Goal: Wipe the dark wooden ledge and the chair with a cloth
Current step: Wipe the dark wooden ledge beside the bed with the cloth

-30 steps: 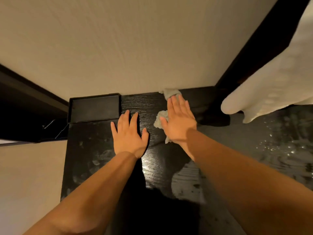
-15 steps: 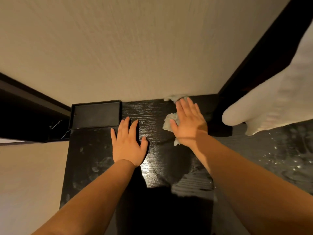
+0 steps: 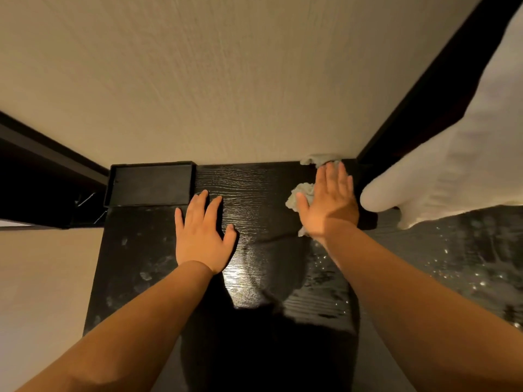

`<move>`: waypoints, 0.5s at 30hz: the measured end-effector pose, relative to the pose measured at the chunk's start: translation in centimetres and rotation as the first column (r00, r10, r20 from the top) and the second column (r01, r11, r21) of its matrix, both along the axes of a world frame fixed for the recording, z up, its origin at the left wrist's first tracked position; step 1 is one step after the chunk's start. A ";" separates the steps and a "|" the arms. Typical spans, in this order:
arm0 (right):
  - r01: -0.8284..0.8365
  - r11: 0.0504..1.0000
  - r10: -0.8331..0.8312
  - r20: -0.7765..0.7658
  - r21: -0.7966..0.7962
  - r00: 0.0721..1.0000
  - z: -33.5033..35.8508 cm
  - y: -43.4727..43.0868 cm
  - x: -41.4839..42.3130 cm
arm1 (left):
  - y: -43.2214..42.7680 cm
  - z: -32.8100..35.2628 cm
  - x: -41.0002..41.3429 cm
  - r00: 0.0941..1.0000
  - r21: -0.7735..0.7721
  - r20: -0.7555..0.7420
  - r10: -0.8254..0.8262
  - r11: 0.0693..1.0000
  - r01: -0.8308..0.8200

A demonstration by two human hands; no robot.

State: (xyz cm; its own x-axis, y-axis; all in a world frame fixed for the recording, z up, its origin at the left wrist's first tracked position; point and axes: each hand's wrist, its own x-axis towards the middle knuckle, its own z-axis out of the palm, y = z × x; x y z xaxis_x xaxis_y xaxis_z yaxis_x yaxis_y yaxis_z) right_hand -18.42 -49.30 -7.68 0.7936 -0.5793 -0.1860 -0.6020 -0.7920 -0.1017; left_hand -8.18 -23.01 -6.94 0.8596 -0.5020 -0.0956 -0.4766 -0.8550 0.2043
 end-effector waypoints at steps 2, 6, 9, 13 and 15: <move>-0.061 0.998 0.061 0.028 0.001 0.998 0.1 1.6 0.4 | -0.1 0.1 0.0 1.000 0.000 -0.002 -0.003 1.000 0.003; -0.142 0.989 0.138 0.062 0.049 0.988 -0.1 0.5 -0.9 | 0.0 0.1 -0.1 1.000 -0.010 -0.005 -0.012 1.000 0.012; 0.054 0.997 -0.060 0.117 0.054 0.991 0.0 -1.7 -3.0 | 0.1 -0.1 -0.1 1.000 -0.026 -0.001 -0.009 1.000 0.009; 0.215 0.975 -0.216 0.009 0.057 0.976 0.4 -1.2 -2.0 | 0.0 -0.2 0.0 1.000 -0.021 0.007 -0.009 1.000 0.009; 0.179 0.984 -0.179 -0.003 0.015 0.984 0.6 0.0 -1.3 | 0.1 -0.3 -0.1 1.000 -0.024 0.014 -0.022 0.999 0.022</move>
State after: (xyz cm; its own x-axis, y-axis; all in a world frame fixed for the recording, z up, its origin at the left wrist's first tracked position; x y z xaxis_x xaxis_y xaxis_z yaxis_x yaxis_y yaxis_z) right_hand -19.72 -49.29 -7.05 0.6772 -0.7089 -0.1971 -0.7339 -0.6700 -0.1114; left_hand -8.30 -22.89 -7.20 0.8495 -0.5227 -0.0717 -0.4980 -0.8393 0.2181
